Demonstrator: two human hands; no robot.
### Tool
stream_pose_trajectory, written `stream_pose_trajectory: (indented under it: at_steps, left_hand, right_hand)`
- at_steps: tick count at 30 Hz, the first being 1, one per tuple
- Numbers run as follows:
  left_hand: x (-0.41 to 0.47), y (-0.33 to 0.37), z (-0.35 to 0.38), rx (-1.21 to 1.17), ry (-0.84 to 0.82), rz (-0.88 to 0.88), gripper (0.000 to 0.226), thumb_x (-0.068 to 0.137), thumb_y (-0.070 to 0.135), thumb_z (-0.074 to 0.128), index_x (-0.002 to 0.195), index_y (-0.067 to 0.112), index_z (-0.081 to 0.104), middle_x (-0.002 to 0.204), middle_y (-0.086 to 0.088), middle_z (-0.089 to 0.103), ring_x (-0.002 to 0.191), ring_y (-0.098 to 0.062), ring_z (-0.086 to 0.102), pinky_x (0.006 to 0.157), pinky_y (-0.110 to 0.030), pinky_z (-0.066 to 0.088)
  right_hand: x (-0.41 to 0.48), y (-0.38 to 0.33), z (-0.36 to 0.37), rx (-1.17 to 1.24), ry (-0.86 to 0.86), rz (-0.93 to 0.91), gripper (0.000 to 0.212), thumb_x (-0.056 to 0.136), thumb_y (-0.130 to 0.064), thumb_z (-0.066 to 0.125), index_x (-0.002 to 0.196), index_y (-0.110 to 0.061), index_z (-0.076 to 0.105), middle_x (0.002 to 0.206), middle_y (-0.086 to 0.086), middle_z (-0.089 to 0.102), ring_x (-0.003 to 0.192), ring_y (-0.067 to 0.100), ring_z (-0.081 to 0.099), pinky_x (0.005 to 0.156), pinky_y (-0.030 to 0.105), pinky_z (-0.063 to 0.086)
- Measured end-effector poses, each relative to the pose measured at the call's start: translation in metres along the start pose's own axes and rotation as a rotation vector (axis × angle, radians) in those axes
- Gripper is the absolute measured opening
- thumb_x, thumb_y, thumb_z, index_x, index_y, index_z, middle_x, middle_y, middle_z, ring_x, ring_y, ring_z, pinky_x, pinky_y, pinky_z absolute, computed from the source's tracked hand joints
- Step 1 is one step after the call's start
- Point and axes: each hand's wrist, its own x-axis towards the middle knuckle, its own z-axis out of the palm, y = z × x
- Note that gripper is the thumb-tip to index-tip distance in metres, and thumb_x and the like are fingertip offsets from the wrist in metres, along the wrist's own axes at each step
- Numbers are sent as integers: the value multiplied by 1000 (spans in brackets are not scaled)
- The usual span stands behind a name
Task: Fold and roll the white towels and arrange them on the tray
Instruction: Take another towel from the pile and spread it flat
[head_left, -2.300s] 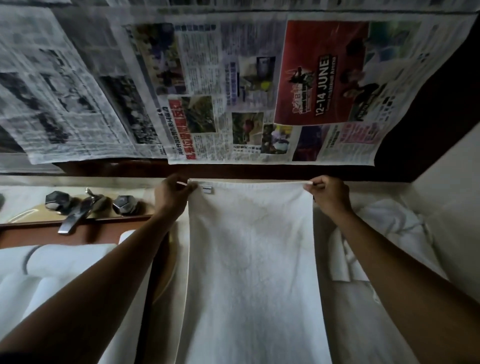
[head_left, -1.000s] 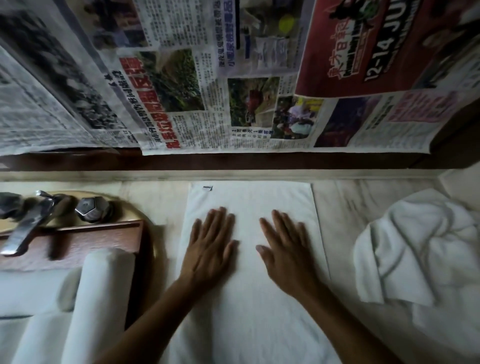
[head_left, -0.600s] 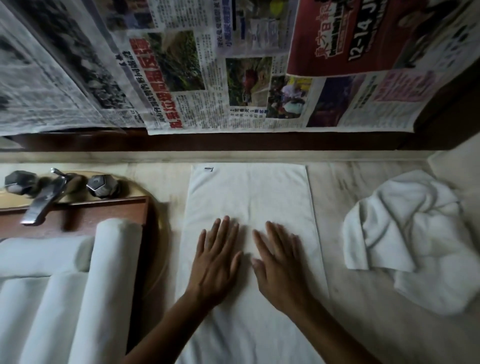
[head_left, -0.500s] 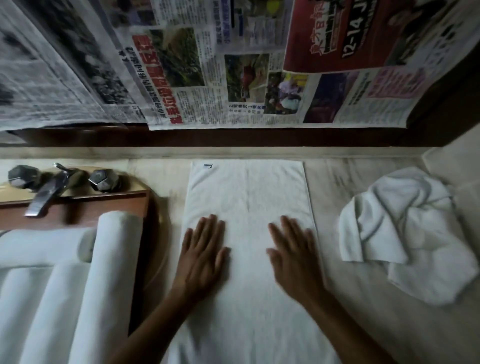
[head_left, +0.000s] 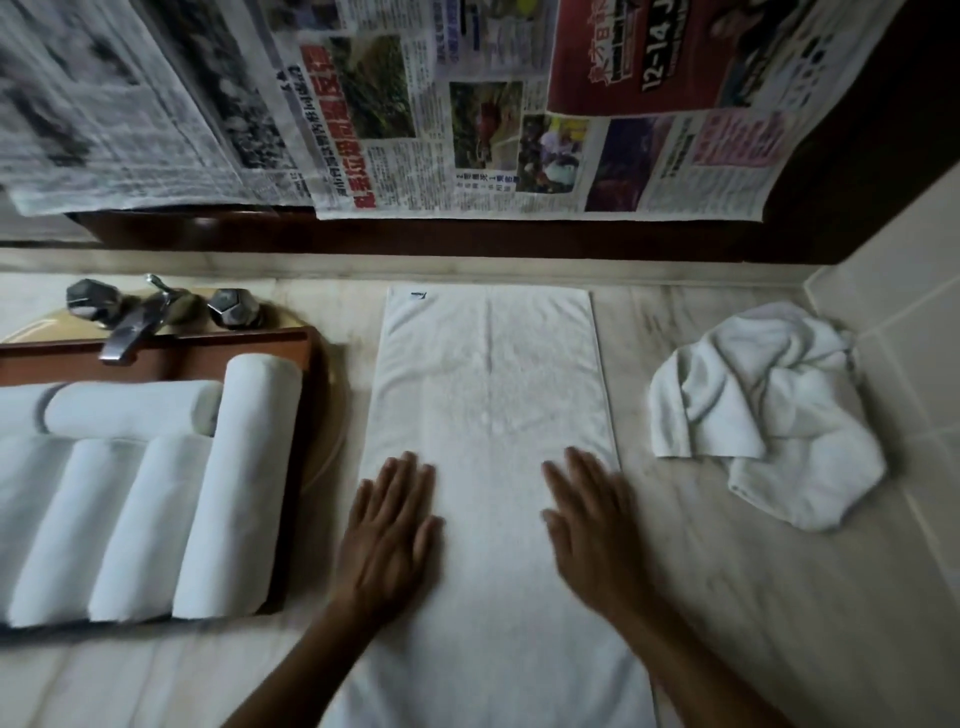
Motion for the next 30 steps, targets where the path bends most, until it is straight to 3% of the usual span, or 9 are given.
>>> stream_pose_trajectory:
  at_steps: [5, 11, 15, 19, 26, 30]
  left_hand:
    - [-40, -18, -14, -24, 107, -67, 61, 106, 40, 33, 159, 9, 32, 169, -10, 19, 157, -28, 15, 125, -53, 18]
    - [-74, 63, 11, -78, 33, 61, 60, 105, 39, 36, 161, 21, 28, 170, -3, 17, 158, -22, 14, 124, -50, 17]
    - [-99, 24, 4, -4, 26, -24, 62, 103, 43, 37, 161, 22, 31, 170, -3, 19, 157, -22, 15, 124, -49, 20]
    - [-119, -2, -13, 23, 71, -49, 62, 103, 44, 38, 158, 15, 37, 168, -8, 23, 156, -26, 21, 125, -39, 13]
    - [-106, 32, 2, 47, -32, 21, 64, 106, 52, 29, 164, 26, 18, 172, -1, 7, 159, -20, 6, 125, -45, 10]
    - [-116, 29, 0, 72, -28, 31, 65, 105, 51, 33, 163, 24, 22, 172, -3, 12, 158, -21, 9, 123, -50, 19]
  right_hand:
    - [-16, 34, -20, 4, 85, 178, 59, 108, -45, 31, 155, -11, 44, 165, 14, 31, 152, 36, 31, 115, 61, 33]
    - [-77, -69, 4, 69, -7, -50, 59, 104, -45, 44, 159, -24, 38, 170, 7, 19, 157, 28, 16, 122, 57, 22]
    - [-92, -33, -4, 32, 18, -56, 56, 103, -38, 49, 155, -20, 44, 168, 8, 25, 156, 27, 21, 119, 59, 26]
    - [-97, -8, -9, 12, 12, 24, 56, 107, -44, 36, 157, -19, 41, 169, 8, 24, 156, 28, 21, 119, 58, 27]
    - [-87, -29, -5, -30, -54, -2, 61, 106, -51, 36, 161, -24, 32, 171, 6, 16, 158, 27, 10, 124, 55, 19]
    - [-96, -29, -7, -45, -54, -5, 61, 107, -52, 36, 162, -26, 30, 172, 4, 14, 159, 25, 9, 124, 53, 20]
